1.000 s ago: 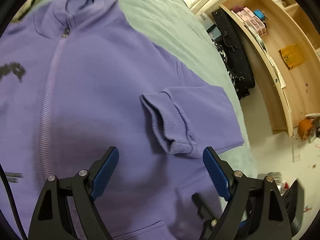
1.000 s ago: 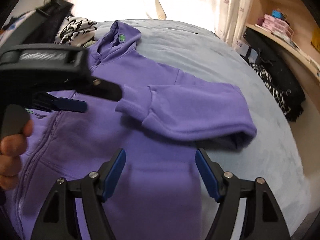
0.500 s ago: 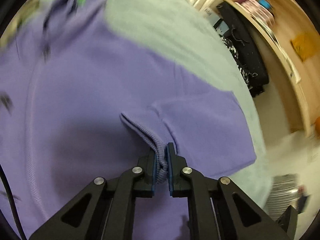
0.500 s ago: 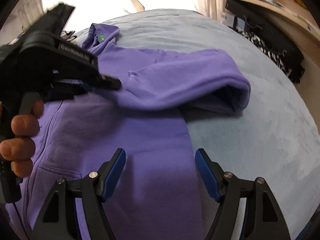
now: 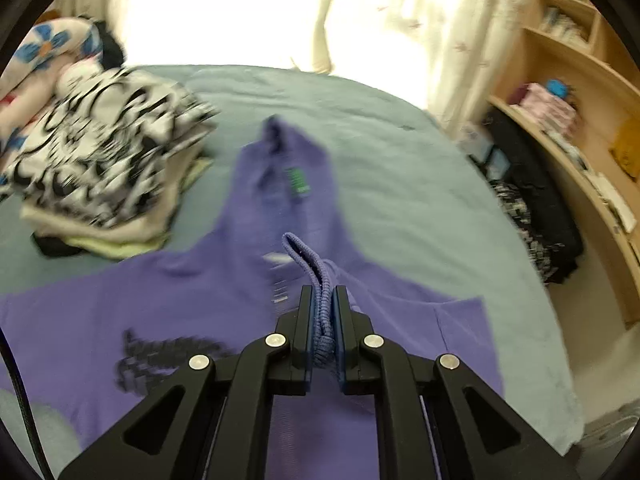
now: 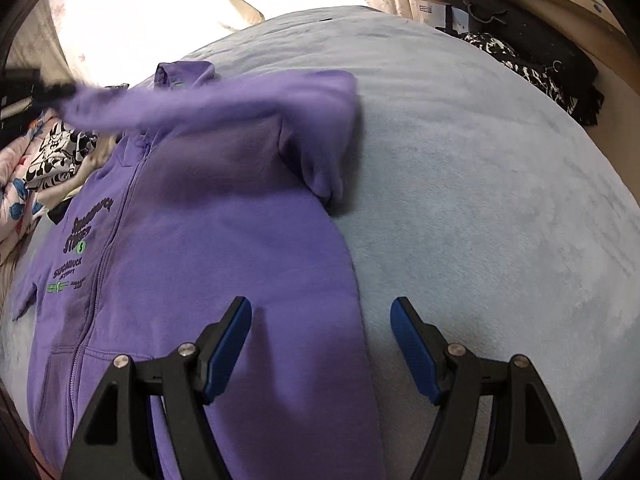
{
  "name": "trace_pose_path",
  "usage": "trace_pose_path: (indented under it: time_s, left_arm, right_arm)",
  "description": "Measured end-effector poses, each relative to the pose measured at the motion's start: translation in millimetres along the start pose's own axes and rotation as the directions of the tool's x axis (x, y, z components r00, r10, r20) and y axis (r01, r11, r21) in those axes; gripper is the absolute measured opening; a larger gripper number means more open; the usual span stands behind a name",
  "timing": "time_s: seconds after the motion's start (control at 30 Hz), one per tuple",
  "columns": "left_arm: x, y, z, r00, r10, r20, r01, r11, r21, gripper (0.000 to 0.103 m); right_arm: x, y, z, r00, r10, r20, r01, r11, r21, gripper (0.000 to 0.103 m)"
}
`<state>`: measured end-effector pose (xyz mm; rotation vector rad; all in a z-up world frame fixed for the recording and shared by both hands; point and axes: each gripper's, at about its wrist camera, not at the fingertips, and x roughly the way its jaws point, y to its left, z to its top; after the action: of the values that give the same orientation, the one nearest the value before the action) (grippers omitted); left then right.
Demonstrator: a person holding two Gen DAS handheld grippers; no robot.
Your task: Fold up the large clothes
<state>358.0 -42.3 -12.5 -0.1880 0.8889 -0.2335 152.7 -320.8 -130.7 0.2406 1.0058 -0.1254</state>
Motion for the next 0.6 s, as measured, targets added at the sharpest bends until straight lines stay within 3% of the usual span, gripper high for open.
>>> trace_pose_path:
  time_s: [0.1,0.2,0.3,0.4,0.47,0.53,0.6]
  left_arm:
    - [14,32,-23,0.997,0.043,-0.058,-0.044,0.999,-0.030,0.006]
    - [31,61,-50,0.990,0.038,-0.138,-0.047,0.997,-0.059,0.007]
    - [55,79,-80,0.964,0.039,-0.263,-0.061,0.995,-0.077,0.009]
    - [64,90,-95,0.950,0.022,-0.312,-0.055,0.994,-0.099,0.029]
    - [62,95,-95,0.954,-0.020,-0.300,-0.021,0.991,-0.131,0.034]
    - [63,100,-93,0.956,-0.043,-0.291,-0.001,0.989,-0.150,0.046]
    - [67,103,-87,0.960,-0.035,-0.277,-0.007,0.989,-0.150,0.051]
  right_arm:
    - [-2,4,2,1.000,-0.008,0.003,0.008,1.000,-0.019,0.072]
    - [-3,6,5,1.000,-0.018,0.003,0.018,0.999,-0.036,0.072]
    - [-1,8,7,1.000,-0.024,-0.018,0.023,0.998,-0.058,0.073]
    - [-3,9,10,0.999,-0.016,-0.036,0.013,0.997,-0.081,0.073]
    - [-8,8,14,0.999,-0.001,-0.041,-0.003,0.995,-0.099,0.073]
    - [-13,8,20,0.999,0.021,-0.043,-0.026,0.994,-0.106,0.073]
    - [-16,6,32,0.998,0.045,-0.049,-0.050,0.993,-0.104,0.073]
